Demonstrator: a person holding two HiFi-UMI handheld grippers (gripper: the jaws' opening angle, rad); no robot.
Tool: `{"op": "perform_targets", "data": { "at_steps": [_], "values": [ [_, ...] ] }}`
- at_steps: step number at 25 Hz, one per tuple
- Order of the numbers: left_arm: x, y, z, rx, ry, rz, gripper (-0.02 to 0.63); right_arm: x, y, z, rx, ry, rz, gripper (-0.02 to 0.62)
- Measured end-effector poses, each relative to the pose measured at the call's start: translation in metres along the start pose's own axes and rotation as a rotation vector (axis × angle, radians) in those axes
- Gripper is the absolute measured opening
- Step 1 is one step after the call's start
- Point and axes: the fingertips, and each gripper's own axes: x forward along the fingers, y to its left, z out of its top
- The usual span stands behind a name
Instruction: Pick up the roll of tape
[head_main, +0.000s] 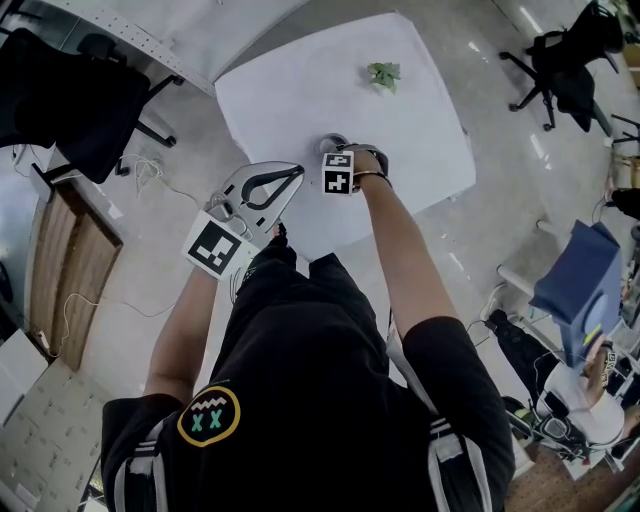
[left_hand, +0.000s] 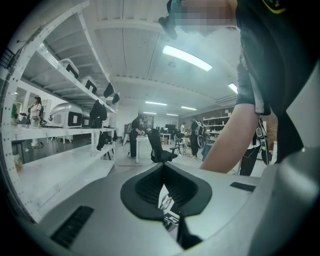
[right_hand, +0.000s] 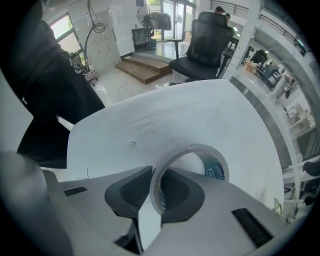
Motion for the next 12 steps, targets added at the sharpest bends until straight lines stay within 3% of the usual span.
{"op": "perform_targets", "data": {
  "at_steps": [12],
  "values": [
    [-0.001, -0.013, 0.017, 0.014, -0.037, -0.016, 0.017, -0.066, -0.021, 0.028, 0.326, -0.295, -0.114, 0.069]
  ]
}}
